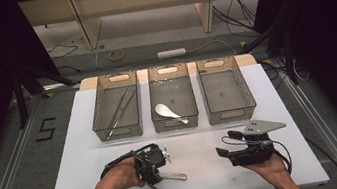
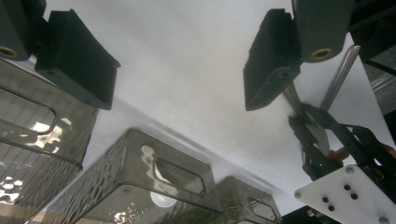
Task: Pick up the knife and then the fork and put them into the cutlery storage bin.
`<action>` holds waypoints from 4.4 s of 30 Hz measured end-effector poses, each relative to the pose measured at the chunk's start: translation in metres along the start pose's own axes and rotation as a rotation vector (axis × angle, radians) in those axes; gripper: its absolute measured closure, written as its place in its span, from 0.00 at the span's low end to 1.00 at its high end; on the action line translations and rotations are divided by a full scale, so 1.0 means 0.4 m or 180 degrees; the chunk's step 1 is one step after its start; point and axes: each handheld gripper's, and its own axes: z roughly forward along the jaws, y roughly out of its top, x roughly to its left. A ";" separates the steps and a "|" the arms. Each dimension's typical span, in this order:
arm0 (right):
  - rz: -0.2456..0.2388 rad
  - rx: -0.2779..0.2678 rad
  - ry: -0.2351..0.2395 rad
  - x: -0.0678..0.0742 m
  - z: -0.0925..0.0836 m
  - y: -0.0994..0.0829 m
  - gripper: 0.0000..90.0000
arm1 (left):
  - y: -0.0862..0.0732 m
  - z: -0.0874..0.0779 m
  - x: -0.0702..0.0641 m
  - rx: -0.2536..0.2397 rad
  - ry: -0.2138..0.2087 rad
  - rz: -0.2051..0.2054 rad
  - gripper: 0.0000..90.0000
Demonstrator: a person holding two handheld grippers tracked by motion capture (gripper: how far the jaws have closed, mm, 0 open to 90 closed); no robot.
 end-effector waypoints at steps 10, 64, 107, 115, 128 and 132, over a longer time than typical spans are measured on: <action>-0.0005 0.0006 -0.0002 0.000 0.000 0.000 0.30 | 0.002 0.000 -0.005 0.0014 0.0029 0.0082 0.85; -0.1033 0.0319 0.0353 0.172 0.098 0.009 0.31 | 0.078 -0.058 0.006 -0.0093 -0.0401 -0.0142 0.89; -0.2754 0.0802 -0.0008 0.278 0.210 -0.016 0.73 | 0.150 -0.079 -0.034 0.0045 -0.0508 0.0151 0.89; -0.2904 0.0832 -0.0030 0.283 0.216 -0.020 0.78 | 0.154 -0.081 -0.044 0.0073 -0.0543 0.0197 0.89; -0.3230 0.0887 0.0051 0.291 0.208 -0.028 0.93 | 0.158 -0.083 -0.054 0.0075 -0.0561 0.0298 0.89; -0.3325 0.0857 0.0100 0.288 0.201 -0.023 0.94 | 0.157 -0.086 -0.056 0.0040 -0.0609 0.0309 0.89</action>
